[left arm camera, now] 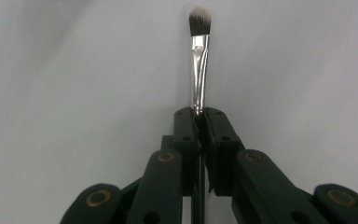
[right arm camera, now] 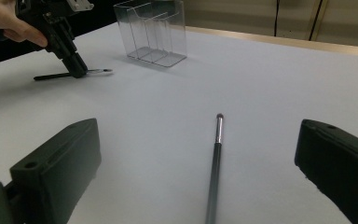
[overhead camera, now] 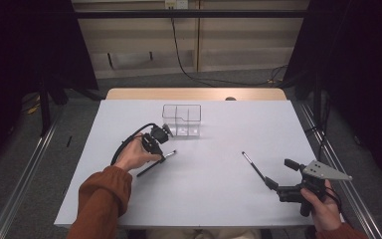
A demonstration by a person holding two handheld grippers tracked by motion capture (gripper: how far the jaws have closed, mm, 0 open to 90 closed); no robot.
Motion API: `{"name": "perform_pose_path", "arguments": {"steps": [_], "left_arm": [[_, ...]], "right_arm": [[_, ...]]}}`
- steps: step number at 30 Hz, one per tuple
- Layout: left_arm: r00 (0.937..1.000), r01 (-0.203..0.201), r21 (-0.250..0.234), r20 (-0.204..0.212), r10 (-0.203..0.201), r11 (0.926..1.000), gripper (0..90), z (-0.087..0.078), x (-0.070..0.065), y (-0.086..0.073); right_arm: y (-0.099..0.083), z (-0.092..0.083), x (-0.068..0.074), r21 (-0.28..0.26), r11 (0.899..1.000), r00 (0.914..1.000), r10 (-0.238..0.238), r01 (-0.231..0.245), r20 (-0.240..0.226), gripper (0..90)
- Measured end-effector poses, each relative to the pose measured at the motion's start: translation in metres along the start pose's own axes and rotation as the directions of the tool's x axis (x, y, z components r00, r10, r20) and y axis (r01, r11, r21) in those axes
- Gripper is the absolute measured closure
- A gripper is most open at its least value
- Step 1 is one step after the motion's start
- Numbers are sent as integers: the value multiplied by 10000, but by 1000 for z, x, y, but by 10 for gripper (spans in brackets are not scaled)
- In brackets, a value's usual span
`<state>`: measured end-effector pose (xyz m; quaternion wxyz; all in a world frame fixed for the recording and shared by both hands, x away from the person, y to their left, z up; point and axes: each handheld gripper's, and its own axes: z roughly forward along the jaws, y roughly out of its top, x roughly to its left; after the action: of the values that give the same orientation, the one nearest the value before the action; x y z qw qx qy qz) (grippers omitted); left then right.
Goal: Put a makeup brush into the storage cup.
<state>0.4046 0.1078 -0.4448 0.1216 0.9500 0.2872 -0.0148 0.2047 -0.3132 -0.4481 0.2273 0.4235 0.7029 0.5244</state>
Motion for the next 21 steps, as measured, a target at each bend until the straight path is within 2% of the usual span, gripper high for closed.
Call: {"name": "perform_pose_path", "arguments": {"steps": [2,10,13,18,21], "left_arm": [[10000,-16,-181,-5,16,9998,842,-2,1,-1],[9992,405,-968,90,-398,9945,843,-12,5,-7],[9987,507,-1431,39,-507,9884,843,-16,5,-10],[9966,812,-2188,19,-827,9724,843,-25,6,-15],[9971,754,-2519,93,-754,9648,844,-31,5,-18]], "right_arm": [[0,0,0,-6,10000,10000,-14,14,5,0],[0,0,0,-16,10000,10000,29,-28,26,0],[0,0,0,-30,10000,10000,66,-66,29,0],[0,0,0,-24,10000,10000,48,-48,28,0],[0,0,0,-27,10000,10000,66,-66,29,0]]}}
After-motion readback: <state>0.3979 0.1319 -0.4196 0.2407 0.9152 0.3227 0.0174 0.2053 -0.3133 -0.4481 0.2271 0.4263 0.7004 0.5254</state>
